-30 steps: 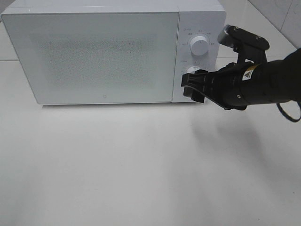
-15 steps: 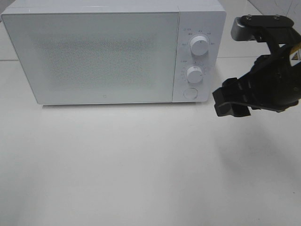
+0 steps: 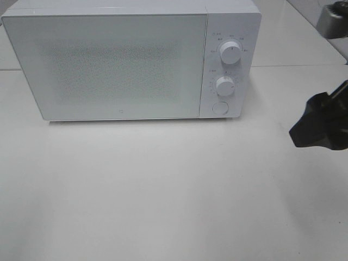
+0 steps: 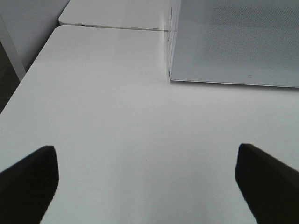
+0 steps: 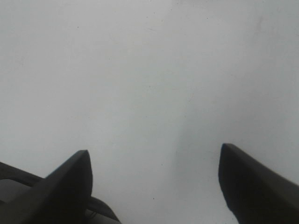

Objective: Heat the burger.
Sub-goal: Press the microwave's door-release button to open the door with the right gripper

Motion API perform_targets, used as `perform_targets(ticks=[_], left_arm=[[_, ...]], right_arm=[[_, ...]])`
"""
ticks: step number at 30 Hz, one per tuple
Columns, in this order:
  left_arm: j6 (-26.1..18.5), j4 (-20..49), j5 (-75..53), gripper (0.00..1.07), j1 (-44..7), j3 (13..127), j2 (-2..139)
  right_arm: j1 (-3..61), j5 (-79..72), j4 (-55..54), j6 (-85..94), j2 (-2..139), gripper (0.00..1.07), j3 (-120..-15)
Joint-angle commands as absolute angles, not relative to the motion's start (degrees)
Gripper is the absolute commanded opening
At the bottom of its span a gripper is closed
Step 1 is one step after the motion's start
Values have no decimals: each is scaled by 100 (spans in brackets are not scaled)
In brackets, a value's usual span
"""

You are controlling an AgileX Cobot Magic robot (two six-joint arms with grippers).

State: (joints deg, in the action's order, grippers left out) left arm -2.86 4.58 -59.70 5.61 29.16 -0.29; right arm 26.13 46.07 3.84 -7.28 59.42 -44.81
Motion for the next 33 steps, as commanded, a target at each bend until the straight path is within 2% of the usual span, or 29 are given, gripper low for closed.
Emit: perform_targets(ticks=[1, 10, 19, 24, 33], left_arm=[[-264, 464, -5947, 98, 573, 2893, -143], [-264, 464, -5947, 98, 573, 2893, -143], [-264, 464, -5947, 98, 573, 2893, -143], [-264, 464, -5947, 98, 573, 2893, -143], [-264, 464, -5947, 98, 573, 2893, -143]], right_arm=[[2590, 4790, 464, -584, 5300, 71, -4366], [2561, 5088, 573, -653, 3879, 71, -3644], [1392, 5775, 487, -619, 2481, 71, -3392], [1117, 5913, 487, -619, 1679, 71, -3209], [985, 5758, 430, -602, 441, 71, -2888]])
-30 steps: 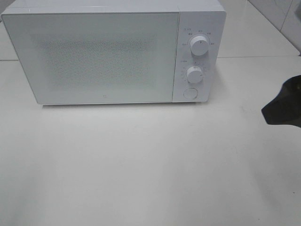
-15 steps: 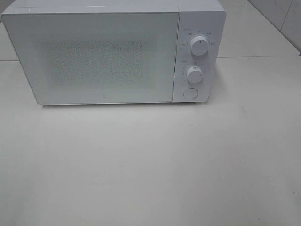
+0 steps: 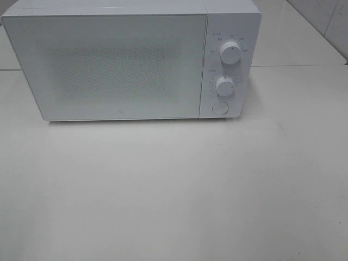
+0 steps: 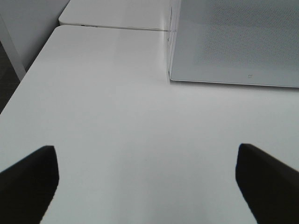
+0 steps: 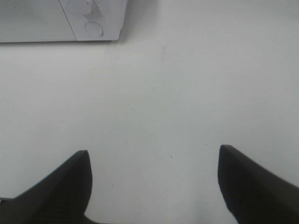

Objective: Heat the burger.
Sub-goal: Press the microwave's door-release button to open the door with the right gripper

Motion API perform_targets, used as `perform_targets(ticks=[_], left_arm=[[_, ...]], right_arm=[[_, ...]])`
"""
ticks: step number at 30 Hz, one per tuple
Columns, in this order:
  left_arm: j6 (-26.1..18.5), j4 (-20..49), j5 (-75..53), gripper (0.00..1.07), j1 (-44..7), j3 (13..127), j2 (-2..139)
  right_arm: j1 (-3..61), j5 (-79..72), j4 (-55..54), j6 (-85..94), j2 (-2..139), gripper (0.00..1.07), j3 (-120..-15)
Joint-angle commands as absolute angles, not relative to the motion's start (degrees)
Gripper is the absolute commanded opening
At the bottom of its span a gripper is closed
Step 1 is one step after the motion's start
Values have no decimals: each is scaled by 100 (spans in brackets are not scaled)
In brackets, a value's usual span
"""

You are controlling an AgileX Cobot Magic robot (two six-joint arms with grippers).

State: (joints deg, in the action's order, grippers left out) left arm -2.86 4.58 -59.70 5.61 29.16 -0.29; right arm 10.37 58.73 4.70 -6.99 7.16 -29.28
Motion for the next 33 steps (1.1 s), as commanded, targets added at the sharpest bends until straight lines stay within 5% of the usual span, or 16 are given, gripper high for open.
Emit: perform_targets(ticks=[1, 33], left_arm=[[-264, 464, -5947, 98, 573, 2893, -143], [-264, 464, -5947, 98, 573, 2893, -143]], right_arm=[[985, 5758, 430, -602, 441, 71, -2888], [985, 4990, 424, -602, 441, 71, -3060]])
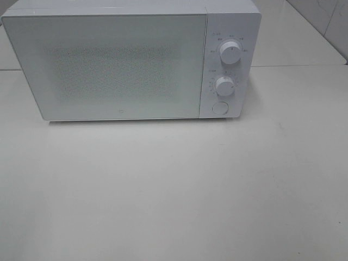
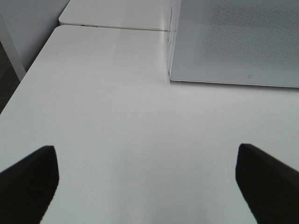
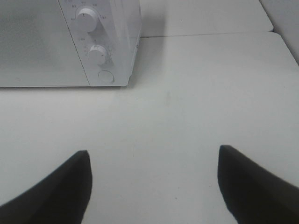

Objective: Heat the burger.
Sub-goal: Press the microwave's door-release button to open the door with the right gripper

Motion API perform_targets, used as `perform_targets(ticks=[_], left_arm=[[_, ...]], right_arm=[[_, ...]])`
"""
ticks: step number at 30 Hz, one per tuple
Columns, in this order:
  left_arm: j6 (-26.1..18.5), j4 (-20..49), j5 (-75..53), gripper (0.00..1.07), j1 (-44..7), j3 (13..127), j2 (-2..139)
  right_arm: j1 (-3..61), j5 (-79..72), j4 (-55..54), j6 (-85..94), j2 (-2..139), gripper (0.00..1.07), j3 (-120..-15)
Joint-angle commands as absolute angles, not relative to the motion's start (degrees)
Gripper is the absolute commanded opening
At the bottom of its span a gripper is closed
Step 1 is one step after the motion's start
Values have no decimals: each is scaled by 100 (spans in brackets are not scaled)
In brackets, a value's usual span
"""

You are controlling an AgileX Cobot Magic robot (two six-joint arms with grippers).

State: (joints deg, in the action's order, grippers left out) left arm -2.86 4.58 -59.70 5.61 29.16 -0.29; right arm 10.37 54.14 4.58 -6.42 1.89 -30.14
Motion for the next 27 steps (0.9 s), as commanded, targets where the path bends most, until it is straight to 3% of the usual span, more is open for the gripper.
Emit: perform_targets(ticks=[1, 27], left_arm=[[-264, 464, -5947, 98, 573, 2893, -143], [-264, 464, -5947, 98, 573, 2893, -143]], right_arm=[[985, 4990, 424, -602, 441, 71, -3060], [985, 1536, 384, -647, 3782, 71, -2722]])
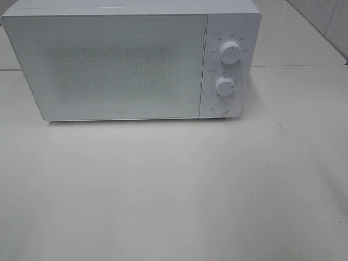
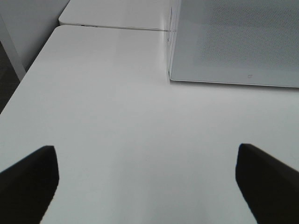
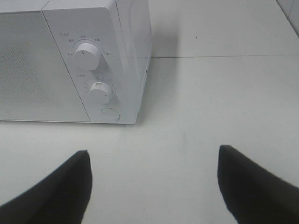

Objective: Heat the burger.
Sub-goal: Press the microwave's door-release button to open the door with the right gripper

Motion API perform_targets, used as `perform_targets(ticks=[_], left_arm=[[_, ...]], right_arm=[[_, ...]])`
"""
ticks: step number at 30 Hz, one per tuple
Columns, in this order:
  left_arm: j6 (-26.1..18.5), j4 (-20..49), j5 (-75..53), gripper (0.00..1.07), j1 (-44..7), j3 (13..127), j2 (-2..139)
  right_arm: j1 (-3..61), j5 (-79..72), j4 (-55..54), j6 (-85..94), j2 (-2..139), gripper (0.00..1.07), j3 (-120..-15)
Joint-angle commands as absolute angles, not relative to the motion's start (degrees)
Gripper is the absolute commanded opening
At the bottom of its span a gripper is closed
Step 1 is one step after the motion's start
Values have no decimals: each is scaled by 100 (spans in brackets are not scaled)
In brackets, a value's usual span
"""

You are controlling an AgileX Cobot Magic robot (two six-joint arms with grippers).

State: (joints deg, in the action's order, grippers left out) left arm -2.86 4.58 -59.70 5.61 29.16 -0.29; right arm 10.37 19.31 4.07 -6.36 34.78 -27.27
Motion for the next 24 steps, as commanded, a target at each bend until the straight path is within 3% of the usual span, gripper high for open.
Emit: perform_targets(ticks=[1, 24], left_arm=[[-264, 464, -5947, 98, 573, 2893, -143], [-264, 464, -5947, 98, 573, 2893, -143]], right_arm=[[985, 1283, 384, -676, 4062, 71, -2722], [1008, -1948, 378, -602, 6589, 71, -2561]])
